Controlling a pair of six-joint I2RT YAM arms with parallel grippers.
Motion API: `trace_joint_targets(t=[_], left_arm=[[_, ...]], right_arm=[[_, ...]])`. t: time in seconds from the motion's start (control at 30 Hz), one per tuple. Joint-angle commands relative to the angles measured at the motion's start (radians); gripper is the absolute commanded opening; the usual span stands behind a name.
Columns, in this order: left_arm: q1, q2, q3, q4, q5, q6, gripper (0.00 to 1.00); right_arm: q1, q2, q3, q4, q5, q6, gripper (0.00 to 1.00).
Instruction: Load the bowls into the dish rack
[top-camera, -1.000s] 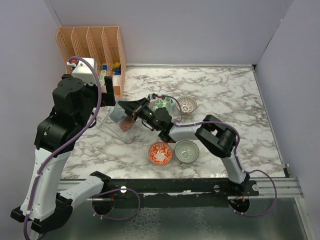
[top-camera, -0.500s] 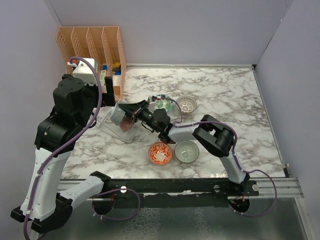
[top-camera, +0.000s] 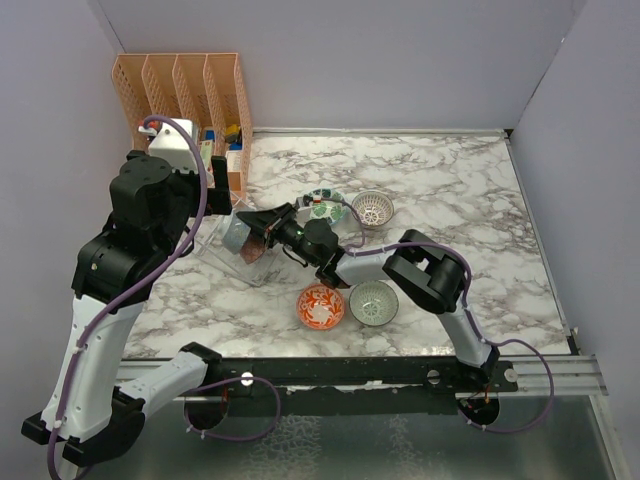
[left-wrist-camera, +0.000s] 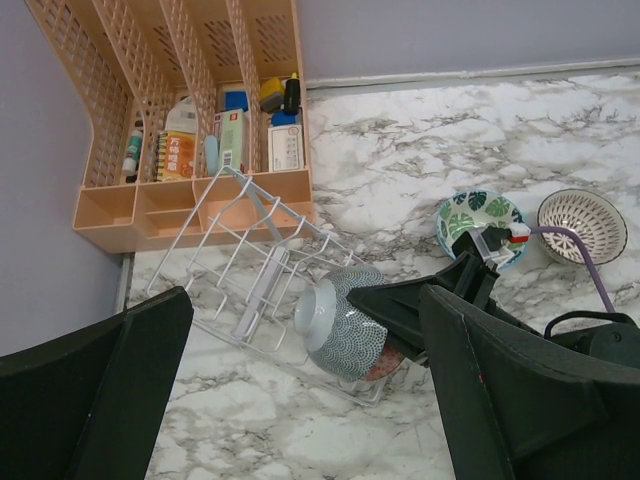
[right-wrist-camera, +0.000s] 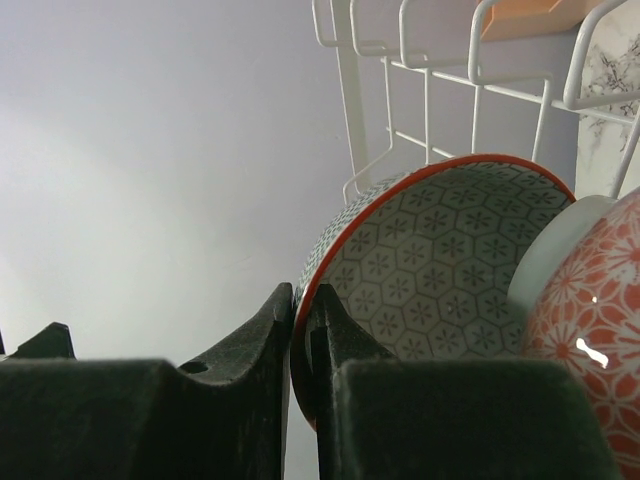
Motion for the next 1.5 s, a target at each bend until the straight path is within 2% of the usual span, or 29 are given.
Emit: trace_joint_targets(t=[0.0, 0.4, 0.87, 0.93, 1.17, 1.47], left_arm=[[-0.004, -0.015, -0.008, 0.013, 0.014, 0.016, 0.99], [-0.003, -0.015, -0.006, 0.016, 0.02, 0.023, 0.99], [-0.003, -0.026, -0.014, 0.018, 0.016, 0.034, 0.99], [-0.003, -0.028, -0.017, 0.018, 0.014, 0.034, 0.99], [-0.004, -0.03, -0.03, 0.023, 0.019, 0.03, 0.99], [-0.003, -0.031, -0.039, 0.026, 0.02, 0.028, 0.99]], right_arm=[[0.009, 0.018, 0.006, 0.046, -0.017, 0.02, 0.13], [0.009, 0.018, 0.03, -0.021, -0.045, 0.013, 0.22], [0.009, 0.001, 0.068, -0.147, -0.055, -0.004, 0.25], [0.01, -0.01, 0.061, -0.171, -0.057, -0.002, 0.29], [0.013, -0.042, 0.026, -0.21, -0.062, 0.009, 0.3], [0.013, -0.114, -0.015, -0.306, -0.069, 0.002, 0.39]])
